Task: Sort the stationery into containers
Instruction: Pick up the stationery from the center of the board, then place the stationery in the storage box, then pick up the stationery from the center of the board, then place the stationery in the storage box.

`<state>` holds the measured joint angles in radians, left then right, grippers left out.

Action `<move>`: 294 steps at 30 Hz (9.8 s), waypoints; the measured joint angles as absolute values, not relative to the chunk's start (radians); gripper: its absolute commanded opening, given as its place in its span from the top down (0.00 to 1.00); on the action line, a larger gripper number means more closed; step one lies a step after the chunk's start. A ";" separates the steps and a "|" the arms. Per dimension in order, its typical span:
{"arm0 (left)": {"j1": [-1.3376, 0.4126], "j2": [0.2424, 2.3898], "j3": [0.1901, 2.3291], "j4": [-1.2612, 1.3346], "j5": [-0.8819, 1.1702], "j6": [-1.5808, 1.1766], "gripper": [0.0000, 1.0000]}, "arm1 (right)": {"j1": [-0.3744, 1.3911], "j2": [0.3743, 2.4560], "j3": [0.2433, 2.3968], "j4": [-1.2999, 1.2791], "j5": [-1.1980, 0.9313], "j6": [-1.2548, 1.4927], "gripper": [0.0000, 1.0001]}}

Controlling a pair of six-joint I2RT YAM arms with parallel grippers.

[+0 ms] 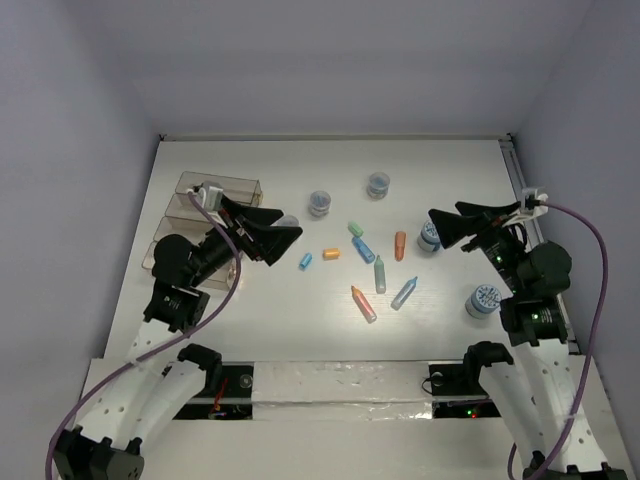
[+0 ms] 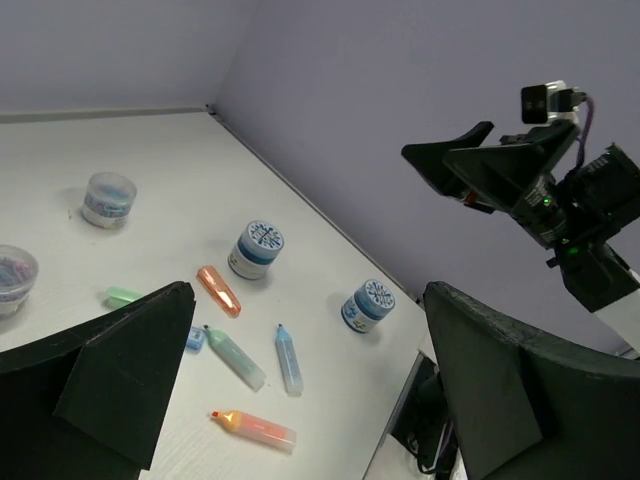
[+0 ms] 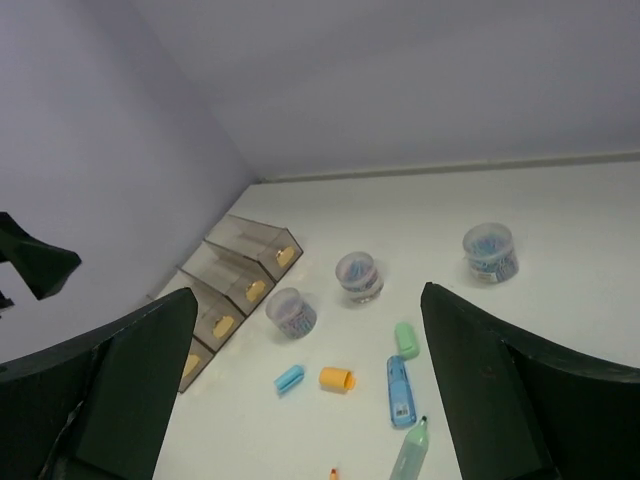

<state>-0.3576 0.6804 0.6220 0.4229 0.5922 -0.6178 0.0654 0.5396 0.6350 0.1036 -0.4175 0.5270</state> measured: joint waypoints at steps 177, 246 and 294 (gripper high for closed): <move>0.046 1.867 1.363 0.071 -0.293 -0.102 0.68 | 0.065 0.301 0.612 -0.049 -0.065 0.513 0.00; -1.224 2.345 1.885 0.271 0.333 -0.028 0.01 | 0.065 0.350 1.001 -0.308 0.059 0.417 0.00; -0.560 1.904 1.752 0.106 -0.056 -0.087 0.65 | 0.065 0.414 0.717 -0.148 -0.360 0.565 0.00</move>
<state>-0.5598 1.9038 1.7519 0.1062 -0.0563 -0.0868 0.0654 0.4137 0.7170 -0.1482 -0.3599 0.5648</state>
